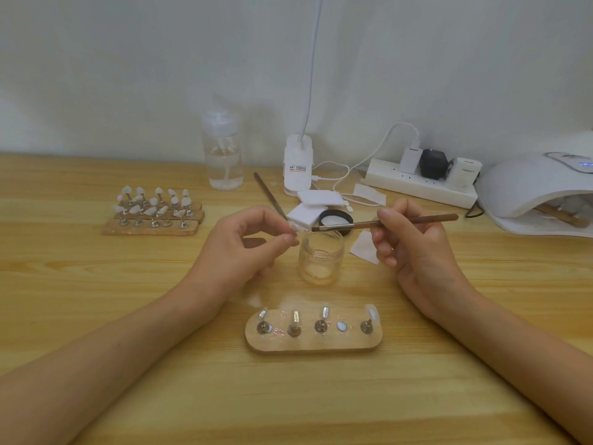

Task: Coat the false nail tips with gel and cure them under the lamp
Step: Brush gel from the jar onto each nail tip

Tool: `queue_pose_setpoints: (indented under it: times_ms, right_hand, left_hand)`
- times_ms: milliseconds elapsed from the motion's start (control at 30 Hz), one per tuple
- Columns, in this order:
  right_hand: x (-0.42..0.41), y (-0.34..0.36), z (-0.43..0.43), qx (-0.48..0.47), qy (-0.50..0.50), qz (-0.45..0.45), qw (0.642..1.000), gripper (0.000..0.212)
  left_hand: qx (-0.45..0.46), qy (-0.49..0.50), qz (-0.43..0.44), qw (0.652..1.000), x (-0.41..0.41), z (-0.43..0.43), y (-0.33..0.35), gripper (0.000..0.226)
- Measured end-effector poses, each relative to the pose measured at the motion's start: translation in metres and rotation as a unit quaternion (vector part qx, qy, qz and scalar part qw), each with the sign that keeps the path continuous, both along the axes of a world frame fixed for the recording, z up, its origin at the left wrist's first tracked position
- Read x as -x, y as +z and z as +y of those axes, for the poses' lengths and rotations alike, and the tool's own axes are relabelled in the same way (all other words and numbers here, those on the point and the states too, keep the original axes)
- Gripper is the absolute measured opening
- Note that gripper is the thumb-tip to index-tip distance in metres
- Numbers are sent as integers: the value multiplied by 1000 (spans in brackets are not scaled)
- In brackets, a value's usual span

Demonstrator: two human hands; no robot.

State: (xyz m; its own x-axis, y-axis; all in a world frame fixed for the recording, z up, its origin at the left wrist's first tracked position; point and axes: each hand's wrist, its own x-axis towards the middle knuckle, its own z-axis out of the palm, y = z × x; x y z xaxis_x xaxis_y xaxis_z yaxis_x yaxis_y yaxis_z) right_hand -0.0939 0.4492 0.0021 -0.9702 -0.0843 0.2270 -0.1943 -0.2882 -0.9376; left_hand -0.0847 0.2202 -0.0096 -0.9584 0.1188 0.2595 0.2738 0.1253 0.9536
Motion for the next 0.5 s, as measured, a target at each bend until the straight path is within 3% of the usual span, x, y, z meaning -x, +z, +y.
queue_pose_setpoints:
  times_ms: [500]
  right_hand:
    - [5,1,5,49,35,-96,994,10]
  left_hand:
    - [-19,-11,-1,1000,4,-4,-4,4]
